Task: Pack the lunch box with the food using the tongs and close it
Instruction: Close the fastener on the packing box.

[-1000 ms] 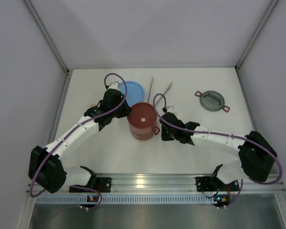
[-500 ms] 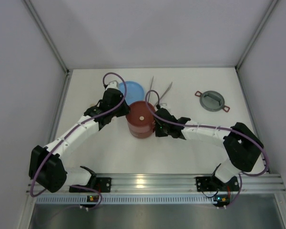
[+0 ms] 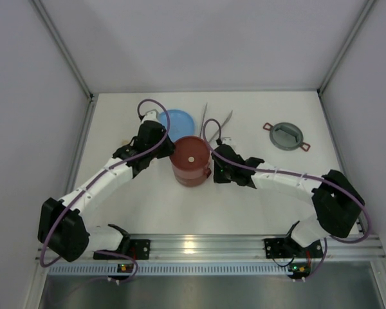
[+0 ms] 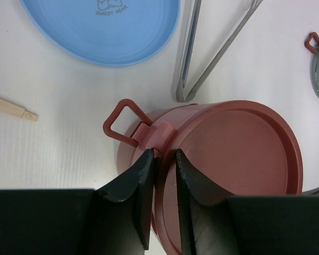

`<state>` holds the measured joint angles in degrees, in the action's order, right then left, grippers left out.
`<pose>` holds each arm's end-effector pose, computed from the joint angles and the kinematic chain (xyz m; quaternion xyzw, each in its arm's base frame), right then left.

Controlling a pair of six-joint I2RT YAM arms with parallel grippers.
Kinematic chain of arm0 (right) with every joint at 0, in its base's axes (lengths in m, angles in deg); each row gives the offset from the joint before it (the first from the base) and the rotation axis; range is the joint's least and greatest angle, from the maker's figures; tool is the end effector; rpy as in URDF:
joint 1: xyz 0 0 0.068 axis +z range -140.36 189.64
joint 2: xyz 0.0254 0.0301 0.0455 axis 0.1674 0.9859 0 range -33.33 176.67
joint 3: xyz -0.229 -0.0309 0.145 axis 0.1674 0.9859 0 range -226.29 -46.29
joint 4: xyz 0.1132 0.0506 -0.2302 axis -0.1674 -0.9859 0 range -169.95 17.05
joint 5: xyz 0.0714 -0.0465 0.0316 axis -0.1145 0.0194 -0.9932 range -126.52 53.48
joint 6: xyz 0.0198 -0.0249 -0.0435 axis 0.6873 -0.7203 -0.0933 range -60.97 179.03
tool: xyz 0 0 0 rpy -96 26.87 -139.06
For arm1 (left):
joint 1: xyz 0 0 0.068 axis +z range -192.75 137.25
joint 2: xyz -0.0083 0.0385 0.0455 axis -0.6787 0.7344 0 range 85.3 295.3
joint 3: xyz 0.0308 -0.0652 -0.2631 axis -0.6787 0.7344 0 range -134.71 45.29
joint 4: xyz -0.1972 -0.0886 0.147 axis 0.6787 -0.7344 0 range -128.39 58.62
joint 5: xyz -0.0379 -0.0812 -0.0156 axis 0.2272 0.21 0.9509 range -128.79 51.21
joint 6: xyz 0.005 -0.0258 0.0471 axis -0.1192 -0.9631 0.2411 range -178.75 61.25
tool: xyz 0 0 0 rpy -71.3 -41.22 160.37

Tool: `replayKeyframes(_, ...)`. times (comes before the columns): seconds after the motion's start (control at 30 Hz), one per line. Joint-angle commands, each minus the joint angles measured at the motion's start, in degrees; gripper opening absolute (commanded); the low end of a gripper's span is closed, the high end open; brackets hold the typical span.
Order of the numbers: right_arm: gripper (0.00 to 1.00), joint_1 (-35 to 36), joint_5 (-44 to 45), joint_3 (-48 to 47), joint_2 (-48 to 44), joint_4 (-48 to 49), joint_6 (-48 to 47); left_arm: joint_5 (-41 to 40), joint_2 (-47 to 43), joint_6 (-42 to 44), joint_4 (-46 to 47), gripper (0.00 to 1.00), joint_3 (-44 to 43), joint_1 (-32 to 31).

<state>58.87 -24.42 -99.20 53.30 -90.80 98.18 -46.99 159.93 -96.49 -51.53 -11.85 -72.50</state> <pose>0.2075 0.2293 0.2057 -0.0479 0.9384 0.1568 0.3041 0.2528 -0.1387 0.2849 -0.0937 0.8907 -0.1912 0.4016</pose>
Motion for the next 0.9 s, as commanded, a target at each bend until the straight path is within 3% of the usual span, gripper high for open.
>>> replayKeyframes(0.0, 0.05, -1.6, 2.2, 0.4, -8.3, -3.1, 0.8, 1.7, 1.1, -1.9, -7.9, 0.25, 5.4, -0.7)
replayKeyframes(0.3, 0.08, -1.7, -1.9, -2.6, -16.8, -6.1, -1.3, 0.0, -4.3, -5.2, -7.7, 0.25, 10.3, -1.1)
replayKeyframes(0.87, 0.10, -1.7, -7.4, -25.6, -2.9, -6.6, -7.3, -3.7, -9.6, -12.4, -8.9, 0.25, 14.3, -8.0)
